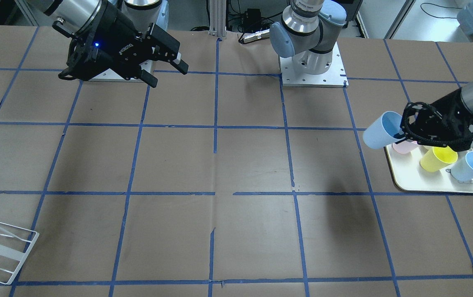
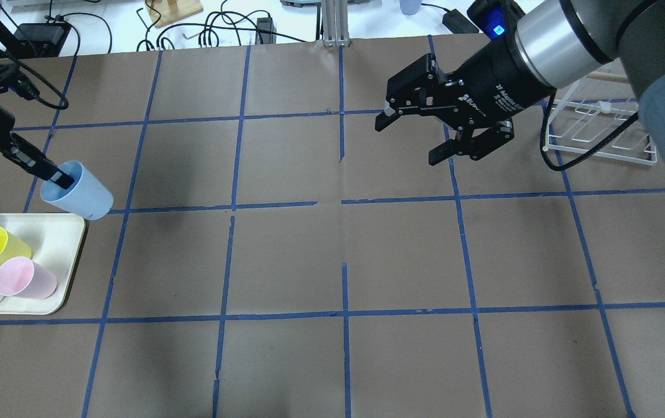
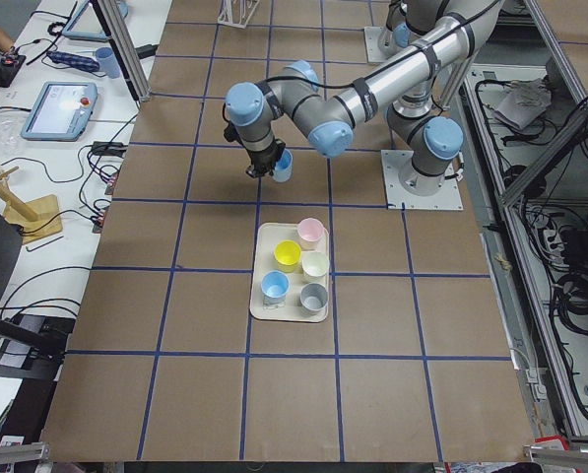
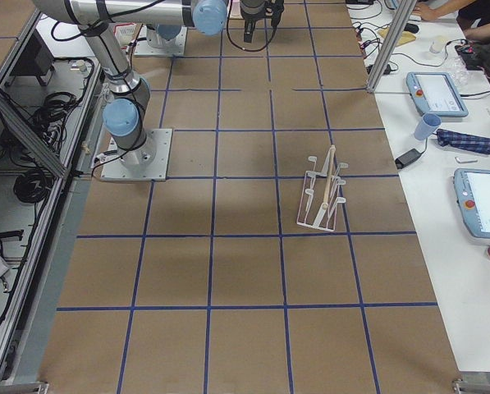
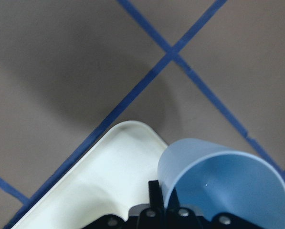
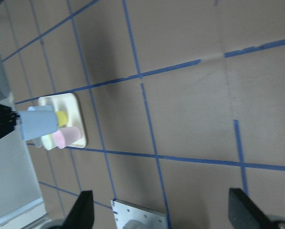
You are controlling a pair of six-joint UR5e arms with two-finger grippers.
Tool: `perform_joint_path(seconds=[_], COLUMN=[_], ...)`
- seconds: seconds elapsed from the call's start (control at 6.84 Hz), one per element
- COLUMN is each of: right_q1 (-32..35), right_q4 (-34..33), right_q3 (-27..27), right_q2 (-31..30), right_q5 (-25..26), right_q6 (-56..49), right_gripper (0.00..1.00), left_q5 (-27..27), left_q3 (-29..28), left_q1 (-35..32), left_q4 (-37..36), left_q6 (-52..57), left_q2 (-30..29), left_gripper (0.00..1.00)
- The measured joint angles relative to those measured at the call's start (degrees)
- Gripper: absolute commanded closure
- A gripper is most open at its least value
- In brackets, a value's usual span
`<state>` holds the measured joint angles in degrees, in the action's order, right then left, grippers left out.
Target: Transfer IKEA cup to right arm and place on rack
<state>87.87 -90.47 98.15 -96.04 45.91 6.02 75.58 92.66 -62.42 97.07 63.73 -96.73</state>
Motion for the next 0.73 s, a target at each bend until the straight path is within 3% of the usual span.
perform_joint_path(seconds=[0.29, 0.73], right_q1=[-2.27, -3.87], right_q4=[0.48, -1.45], right_q3=[2.70, 11.65], right_q2=[0.26, 0.32], right_q5=[-14.38, -33.92], right_q6=[-4.85, -9.17], right_gripper=[0.00, 0.00], left_q5=[-13.27, -35.93], left_q3=[0.70, 4.39], left_q1=[-3.07, -4.42], left_q4=[6.92, 17.04], left_q6=[-11.69, -20.61], left_q2=[3.12, 4.32], left_gripper=[1.00, 1.00])
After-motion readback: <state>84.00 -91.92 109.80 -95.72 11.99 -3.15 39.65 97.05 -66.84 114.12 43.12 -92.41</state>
